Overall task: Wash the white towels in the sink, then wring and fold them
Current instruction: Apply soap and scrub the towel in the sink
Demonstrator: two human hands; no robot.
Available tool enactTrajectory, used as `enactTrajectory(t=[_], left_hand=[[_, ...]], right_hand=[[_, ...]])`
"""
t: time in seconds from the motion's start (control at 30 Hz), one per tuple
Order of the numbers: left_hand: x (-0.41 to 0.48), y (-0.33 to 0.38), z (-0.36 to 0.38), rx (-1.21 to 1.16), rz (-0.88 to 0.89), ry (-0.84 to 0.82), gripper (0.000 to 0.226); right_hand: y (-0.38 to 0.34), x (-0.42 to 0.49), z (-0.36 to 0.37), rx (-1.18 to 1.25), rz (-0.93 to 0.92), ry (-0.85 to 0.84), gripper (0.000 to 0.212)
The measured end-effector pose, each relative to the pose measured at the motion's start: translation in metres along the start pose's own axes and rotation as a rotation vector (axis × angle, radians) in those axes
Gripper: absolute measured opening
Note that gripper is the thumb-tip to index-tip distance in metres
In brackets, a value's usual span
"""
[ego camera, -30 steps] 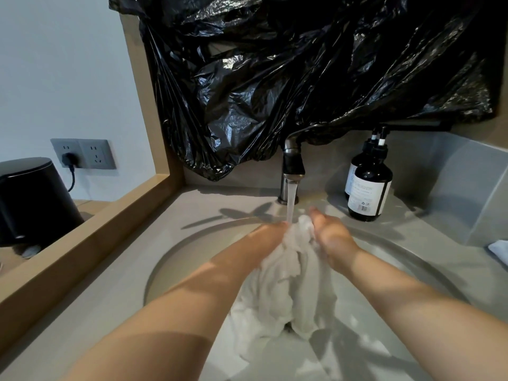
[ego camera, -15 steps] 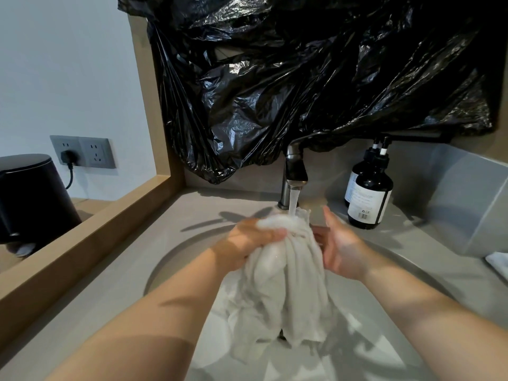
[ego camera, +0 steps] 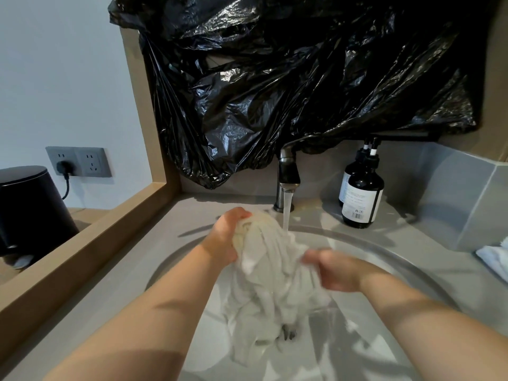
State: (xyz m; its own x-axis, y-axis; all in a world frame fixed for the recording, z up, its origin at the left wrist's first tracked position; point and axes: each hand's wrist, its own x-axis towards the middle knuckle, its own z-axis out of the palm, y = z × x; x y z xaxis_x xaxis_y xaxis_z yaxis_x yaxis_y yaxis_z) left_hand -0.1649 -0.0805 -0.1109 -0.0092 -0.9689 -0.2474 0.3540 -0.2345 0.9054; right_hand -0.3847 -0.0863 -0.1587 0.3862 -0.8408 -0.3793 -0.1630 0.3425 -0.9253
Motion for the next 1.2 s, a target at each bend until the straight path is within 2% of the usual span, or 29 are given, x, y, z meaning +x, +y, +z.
enactTrajectory(t=[0.07, 0.13, 0.2, 0.23, 0.3, 0.37, 0.43, 0.47, 0.5, 0.57, 0.63, 0.7, 0.73, 0.8, 0.87, 0.93, 1.0, 1.03, 1.1, 1.13, 1.2], left_hand=[[0.002, -0.005, -0.001, 0.075, -0.001, 0.037, 0.022], [0.001, -0.011, 0.003, 0.078, -0.050, 0.045, 0.019], [0.010, -0.026, 0.011, 0.118, -0.027, -0.003, 0.016], [0.010, -0.034, 0.017, 0.150, 0.015, -0.057, 0.015], [0.007, -0.043, 0.030, 0.161, 0.016, -0.075, 0.035], [0.005, -0.043, 0.036, 0.209, -0.030, -0.086, 0.045], [0.001, -0.039, 0.037, 0.254, -0.121, -0.101, 0.042], [0.004, -0.038, 0.034, 0.263, -0.164, -0.112, 0.046], [0.002, -0.037, 0.032, 0.254, -0.182, -0.118, 0.048], [-0.002, -0.036, 0.033, 0.271, -0.190, -0.148, 0.034], [-0.004, -0.039, 0.037, 0.274, -0.225, -0.138, 0.031], [-0.005, -0.043, 0.038, 0.247, -0.190, -0.109, 0.030], [-0.005, -0.044, 0.038, 0.209, -0.159, -0.138, 0.038], [-0.003, -0.045, 0.038, 0.126, -0.161, -0.169, 0.055], [-0.003, -0.039, 0.037, 0.130, -0.111, -0.110, 0.050], [-0.008, -0.028, 0.036, 0.194, -0.082, -0.163, 0.039], [-0.013, -0.022, 0.037, 0.267, -0.080, -0.154, 0.034], [-0.015, -0.022, 0.037, 0.348, -0.051, -0.127, 0.029], [-0.011, -0.024, 0.037, 0.526, 0.070, -0.103, 0.020], [-0.009, -0.026, 0.037, 0.583, 0.120, -0.096, 0.022], [-0.007, -0.028, 0.038, 0.679, 0.212, -0.071, 0.031]], right_hand=[[-0.011, 0.002, -0.006, 0.132, -0.090, 0.130, 0.025], [-0.024, 0.003, -0.001, 0.162, -0.152, 0.229, 0.048], [-0.031, -0.002, 0.022, -0.002, -0.237, 0.303, 0.057], [-0.031, -0.005, 0.035, -0.143, -0.332, 0.353, 0.050], [-0.028, -0.007, 0.056, -0.309, -0.510, 0.447, 0.040], [-0.028, -0.010, 0.069, -0.401, -0.562, 0.516, 0.038], [-0.030, -0.005, 0.066, -0.524, -0.584, 0.606, 0.037], [-0.030, 0.000, 0.060, -0.503, -0.580, 0.653, 0.039], [-0.032, 0.002, 0.055, -0.413, -0.565, 0.684, 0.042], [-0.037, 0.003, 0.043, -0.247, -0.470, 0.768, 0.046], [-0.037, -0.001, 0.036, -0.175, -0.388, 0.804, 0.049], [-0.035, -0.008, 0.039, -0.176, -0.437, 0.701, 0.049], [-0.032, -0.010, 0.046, -0.267, -0.500, 0.662, 0.051], [-0.029, -0.011, 0.062, -0.471, -0.554, 0.653, 0.054], [-0.030, -0.003, 0.061, -0.525, -0.569, 0.689, 0.053], [-0.034, 0.002, 0.047, -0.576, -0.461, 0.707, 0.050], [-0.035, 0.000, 0.027, -0.678, -0.225, 0.693, 0.042], [-0.032, -0.004, 0.017, -0.693, -0.159, 0.631, 0.035], [-0.029, -0.012, 0.006, -0.540, -0.137, 0.355, 0.019], [-0.028, -0.016, 0.003, -0.429, -0.115, 0.187, 0.024], [-0.024, -0.014, -0.001, -0.428, -0.044, -0.063, 0.044]])
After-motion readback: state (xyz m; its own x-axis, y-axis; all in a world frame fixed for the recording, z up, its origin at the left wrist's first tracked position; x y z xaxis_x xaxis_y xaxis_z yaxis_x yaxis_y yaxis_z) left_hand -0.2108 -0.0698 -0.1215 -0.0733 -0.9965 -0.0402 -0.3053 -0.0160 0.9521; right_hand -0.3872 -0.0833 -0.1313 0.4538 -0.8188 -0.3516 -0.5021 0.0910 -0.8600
